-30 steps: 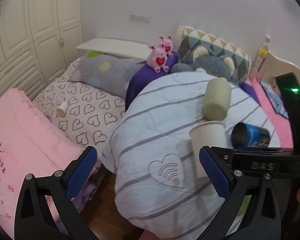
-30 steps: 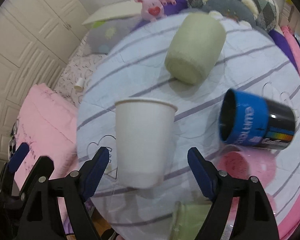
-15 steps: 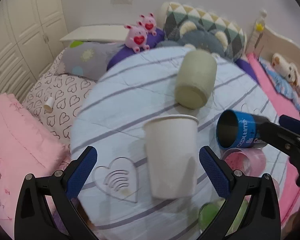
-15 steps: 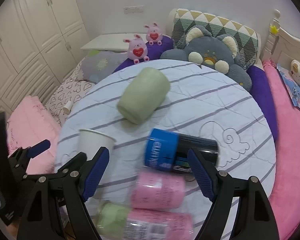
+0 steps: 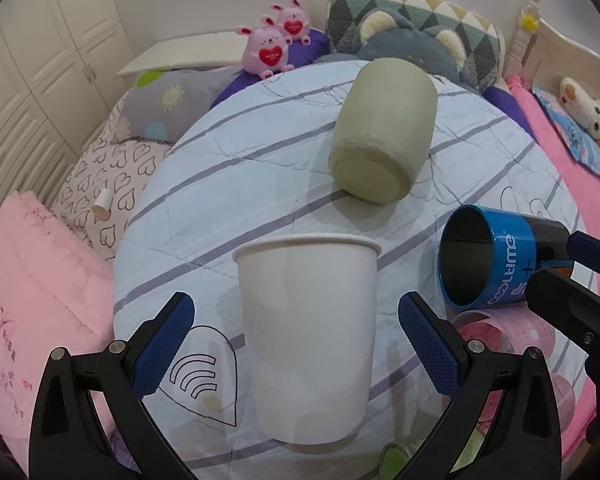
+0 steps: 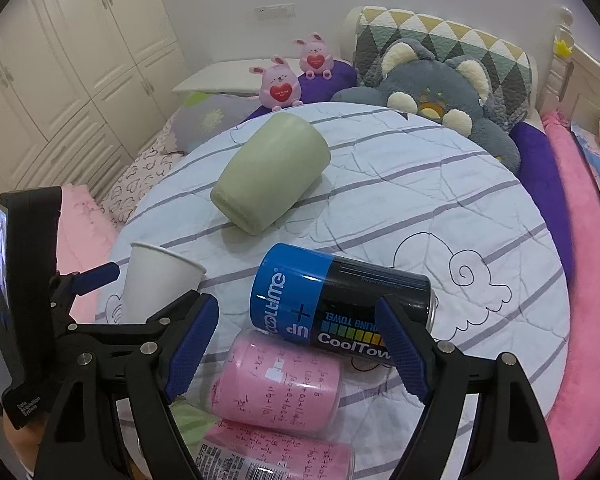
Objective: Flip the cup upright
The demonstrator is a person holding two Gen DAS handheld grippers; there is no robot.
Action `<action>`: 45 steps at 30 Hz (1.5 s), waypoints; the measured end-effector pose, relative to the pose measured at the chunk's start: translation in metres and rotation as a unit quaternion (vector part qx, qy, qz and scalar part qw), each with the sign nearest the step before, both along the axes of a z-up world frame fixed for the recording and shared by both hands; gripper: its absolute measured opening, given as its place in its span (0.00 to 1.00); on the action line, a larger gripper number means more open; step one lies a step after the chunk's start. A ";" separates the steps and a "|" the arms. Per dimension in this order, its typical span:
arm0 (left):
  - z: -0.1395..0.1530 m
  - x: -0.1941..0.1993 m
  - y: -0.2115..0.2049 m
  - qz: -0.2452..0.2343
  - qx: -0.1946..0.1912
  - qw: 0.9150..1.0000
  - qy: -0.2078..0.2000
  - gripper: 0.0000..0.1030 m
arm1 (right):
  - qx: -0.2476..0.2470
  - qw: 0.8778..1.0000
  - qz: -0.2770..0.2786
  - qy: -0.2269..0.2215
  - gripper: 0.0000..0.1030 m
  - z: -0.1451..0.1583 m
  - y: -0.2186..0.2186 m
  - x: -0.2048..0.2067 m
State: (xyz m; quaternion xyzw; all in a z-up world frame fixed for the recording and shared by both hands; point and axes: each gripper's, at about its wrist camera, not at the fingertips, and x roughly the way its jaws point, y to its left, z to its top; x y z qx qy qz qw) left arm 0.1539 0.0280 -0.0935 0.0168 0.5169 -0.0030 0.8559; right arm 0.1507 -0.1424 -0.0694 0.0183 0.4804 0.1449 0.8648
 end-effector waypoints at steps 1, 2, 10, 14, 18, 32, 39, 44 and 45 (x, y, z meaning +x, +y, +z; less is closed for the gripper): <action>0.000 0.000 0.000 0.002 0.002 1.000 0.000 1.00 | 0.001 1.000 0.002 0.000 0.80 0.000 0.000 0.000; -0.001 0.000 -0.001 0.003 0.003 1.000 -0.001 1.00 | 0.002 1.000 0.003 -0.002 0.80 0.000 -0.001 0.000; 0.003 -0.005 -0.006 0.005 0.016 1.000 -0.024 1.00 | 0.011 1.000 0.006 -0.018 0.80 0.003 -0.006 -0.006; 0.003 -0.006 -0.008 0.007 0.013 0.999 -0.028 1.00 | 0.007 0.999 -0.001 -0.033 0.80 0.006 -0.012 -0.012; -0.001 -0.004 -0.013 0.005 0.023 1.000 -0.018 1.00 | 0.012 0.999 -0.005 -0.036 0.80 0.008 -0.018 -0.014; -0.004 0.004 -0.013 0.006 0.014 1.000 -0.014 0.98 | 0.009 0.999 0.000 -0.031 0.80 0.005 -0.024 -0.016; -0.005 0.005 -0.008 0.008 -0.007 1.000 -0.006 0.72 | 0.015 0.999 0.000 -0.028 0.80 0.005 -0.026 -0.015; 0.005 0.002 -0.005 0.015 -0.010 0.999 -0.035 0.67 | 0.018 0.999 0.000 -0.034 0.80 0.008 -0.026 -0.015; 0.009 0.000 -0.005 0.016 -0.008 0.999 -0.045 0.67 | 0.019 0.999 0.002 -0.033 0.80 0.008 -0.025 -0.015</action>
